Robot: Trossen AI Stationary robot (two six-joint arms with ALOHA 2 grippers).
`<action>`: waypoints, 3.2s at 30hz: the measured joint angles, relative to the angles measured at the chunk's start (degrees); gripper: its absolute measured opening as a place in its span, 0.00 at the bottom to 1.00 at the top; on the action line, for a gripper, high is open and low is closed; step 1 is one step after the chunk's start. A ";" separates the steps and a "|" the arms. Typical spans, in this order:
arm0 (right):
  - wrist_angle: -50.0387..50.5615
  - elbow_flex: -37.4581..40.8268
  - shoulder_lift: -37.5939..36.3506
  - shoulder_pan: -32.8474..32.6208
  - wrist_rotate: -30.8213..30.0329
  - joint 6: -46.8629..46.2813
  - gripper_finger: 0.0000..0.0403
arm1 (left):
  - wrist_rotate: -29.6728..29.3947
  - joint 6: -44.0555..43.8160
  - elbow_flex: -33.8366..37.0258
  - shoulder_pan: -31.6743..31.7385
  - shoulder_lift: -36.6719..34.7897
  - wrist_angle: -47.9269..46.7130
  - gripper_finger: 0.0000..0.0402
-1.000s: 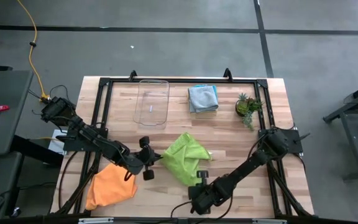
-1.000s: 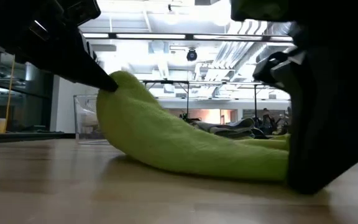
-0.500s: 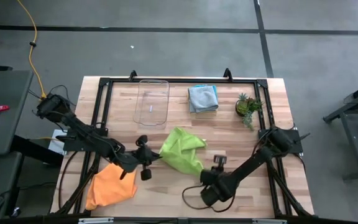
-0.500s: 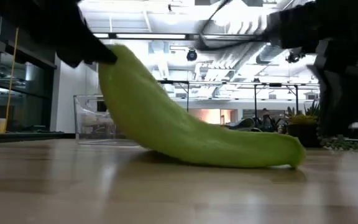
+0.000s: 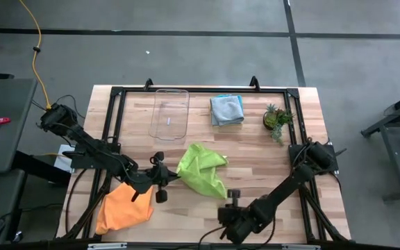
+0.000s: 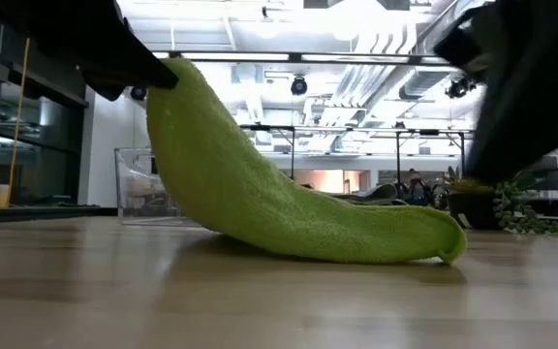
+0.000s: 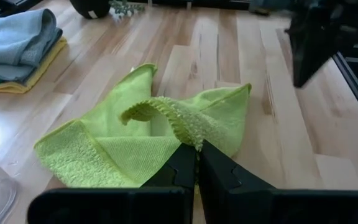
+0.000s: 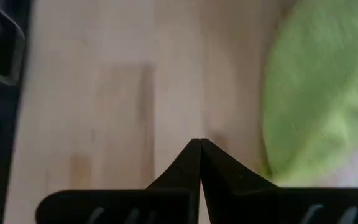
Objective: Fold microfiber towels
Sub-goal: Fold the green microfiber cloth
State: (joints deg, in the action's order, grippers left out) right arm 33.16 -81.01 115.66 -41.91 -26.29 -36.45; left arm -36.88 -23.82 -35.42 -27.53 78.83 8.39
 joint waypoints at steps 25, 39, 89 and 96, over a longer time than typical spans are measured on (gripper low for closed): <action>9.75 9.11 -2.35 4.40 -1.71 -9.92 0.00 | 1.70 1.49 0.00 0.00 0.02 0.34 0.00; 28.19 9.11 -7.81 0.99 -13.59 -23.63 0.00 | 1.73 1.47 0.00 0.00 0.04 0.30 0.00; -45.09 46.18 -19.96 5.13 -7.16 -6.56 0.16 | 6.23 0.42 0.00 0.24 0.04 -3.49 0.00; -45.00 46.18 -20.14 5.15 -5.57 -5.25 0.03 | 6.29 -1.47 0.00 0.24 0.04 -3.51 0.00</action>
State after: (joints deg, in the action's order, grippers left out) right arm -11.83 -34.83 95.52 -36.75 -31.86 -41.70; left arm -30.59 -25.29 -35.42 -27.29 78.87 4.88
